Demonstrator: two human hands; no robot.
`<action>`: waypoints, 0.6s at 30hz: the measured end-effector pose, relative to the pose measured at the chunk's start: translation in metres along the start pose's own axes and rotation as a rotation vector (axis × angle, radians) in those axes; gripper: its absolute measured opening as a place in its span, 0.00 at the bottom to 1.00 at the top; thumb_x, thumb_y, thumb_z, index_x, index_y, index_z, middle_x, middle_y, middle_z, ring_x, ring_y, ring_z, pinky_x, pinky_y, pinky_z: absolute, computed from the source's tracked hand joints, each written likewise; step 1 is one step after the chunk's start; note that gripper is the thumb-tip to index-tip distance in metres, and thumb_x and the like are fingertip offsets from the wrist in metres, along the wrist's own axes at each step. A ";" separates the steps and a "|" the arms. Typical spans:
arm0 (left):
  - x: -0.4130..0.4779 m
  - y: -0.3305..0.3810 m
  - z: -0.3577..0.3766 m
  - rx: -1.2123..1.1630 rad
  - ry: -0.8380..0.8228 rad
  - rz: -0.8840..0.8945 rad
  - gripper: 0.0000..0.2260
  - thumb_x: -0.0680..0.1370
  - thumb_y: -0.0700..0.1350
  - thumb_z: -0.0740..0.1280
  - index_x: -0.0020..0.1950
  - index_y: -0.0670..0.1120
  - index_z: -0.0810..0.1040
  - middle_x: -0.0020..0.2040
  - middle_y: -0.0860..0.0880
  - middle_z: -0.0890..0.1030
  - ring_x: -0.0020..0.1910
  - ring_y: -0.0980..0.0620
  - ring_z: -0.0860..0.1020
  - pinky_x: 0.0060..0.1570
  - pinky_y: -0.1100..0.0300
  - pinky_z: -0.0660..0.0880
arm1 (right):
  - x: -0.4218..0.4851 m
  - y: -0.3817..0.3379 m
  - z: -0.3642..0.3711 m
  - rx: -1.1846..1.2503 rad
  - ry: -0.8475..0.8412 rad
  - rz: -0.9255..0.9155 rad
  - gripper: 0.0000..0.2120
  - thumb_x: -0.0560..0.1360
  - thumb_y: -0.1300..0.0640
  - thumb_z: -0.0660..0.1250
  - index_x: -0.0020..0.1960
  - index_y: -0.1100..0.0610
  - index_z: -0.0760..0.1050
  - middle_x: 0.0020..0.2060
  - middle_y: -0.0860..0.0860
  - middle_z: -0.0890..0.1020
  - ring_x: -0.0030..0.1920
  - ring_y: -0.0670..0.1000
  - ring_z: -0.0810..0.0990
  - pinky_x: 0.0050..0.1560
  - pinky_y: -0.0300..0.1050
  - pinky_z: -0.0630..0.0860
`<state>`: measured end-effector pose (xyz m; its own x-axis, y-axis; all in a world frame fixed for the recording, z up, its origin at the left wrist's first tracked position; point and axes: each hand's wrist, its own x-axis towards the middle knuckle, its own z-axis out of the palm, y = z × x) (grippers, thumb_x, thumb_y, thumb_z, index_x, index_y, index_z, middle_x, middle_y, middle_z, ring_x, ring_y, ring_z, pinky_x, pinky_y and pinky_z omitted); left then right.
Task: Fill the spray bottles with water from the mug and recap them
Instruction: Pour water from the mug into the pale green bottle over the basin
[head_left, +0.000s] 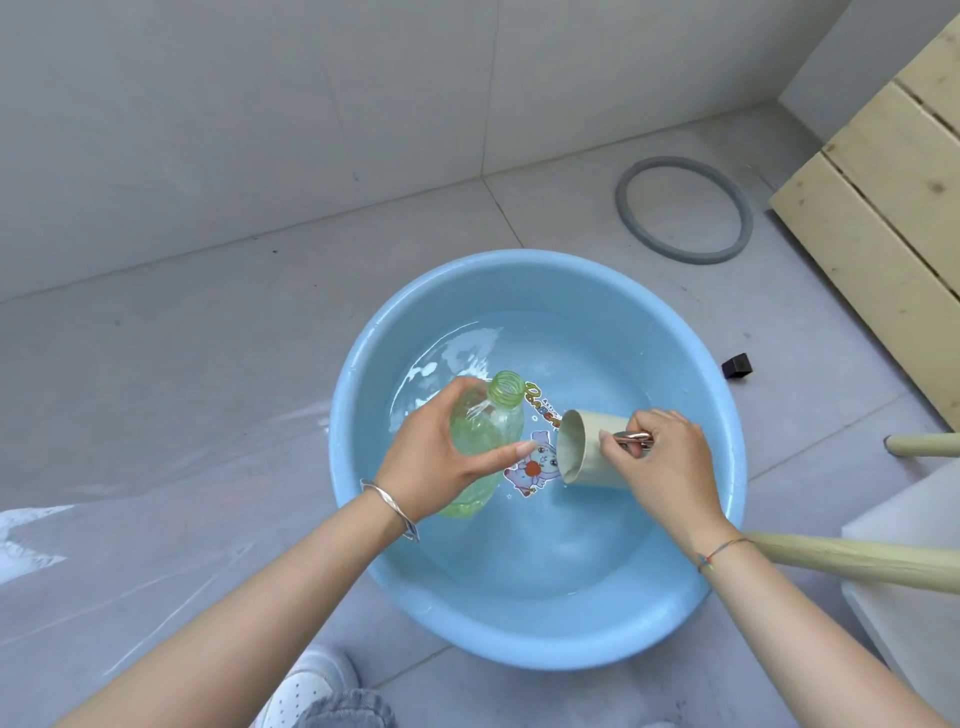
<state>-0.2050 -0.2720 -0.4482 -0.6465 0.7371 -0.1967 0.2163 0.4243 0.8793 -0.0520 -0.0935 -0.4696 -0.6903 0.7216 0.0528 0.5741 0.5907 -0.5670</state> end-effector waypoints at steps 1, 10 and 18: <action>0.000 0.000 0.000 -0.005 0.002 0.001 0.27 0.60 0.64 0.73 0.55 0.59 0.71 0.51 0.65 0.78 0.52 0.74 0.73 0.51 0.80 0.64 | 0.000 0.000 0.001 0.001 -0.006 0.006 0.25 0.68 0.59 0.74 0.26 0.50 0.58 0.24 0.47 0.67 0.35 0.54 0.69 0.41 0.47 0.61; 0.000 -0.006 -0.001 0.005 0.001 0.003 0.30 0.62 0.68 0.74 0.58 0.57 0.73 0.54 0.63 0.79 0.56 0.67 0.75 0.56 0.76 0.67 | -0.001 -0.003 -0.019 0.302 0.071 0.256 0.23 0.70 0.60 0.73 0.28 0.55 0.59 0.23 0.47 0.60 0.27 0.47 0.59 0.28 0.38 0.55; -0.001 -0.004 -0.001 0.022 -0.003 0.012 0.28 0.62 0.66 0.72 0.57 0.54 0.74 0.52 0.61 0.79 0.53 0.68 0.75 0.54 0.74 0.68 | -0.002 -0.022 -0.051 0.788 0.203 0.382 0.22 0.72 0.62 0.72 0.30 0.55 0.60 0.20 0.41 0.61 0.25 0.41 0.60 0.30 0.33 0.58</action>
<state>-0.2060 -0.2747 -0.4510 -0.6413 0.7438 -0.1882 0.2397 0.4272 0.8718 -0.0406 -0.0898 -0.4158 -0.3801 0.9123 -0.1526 0.2281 -0.0674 -0.9713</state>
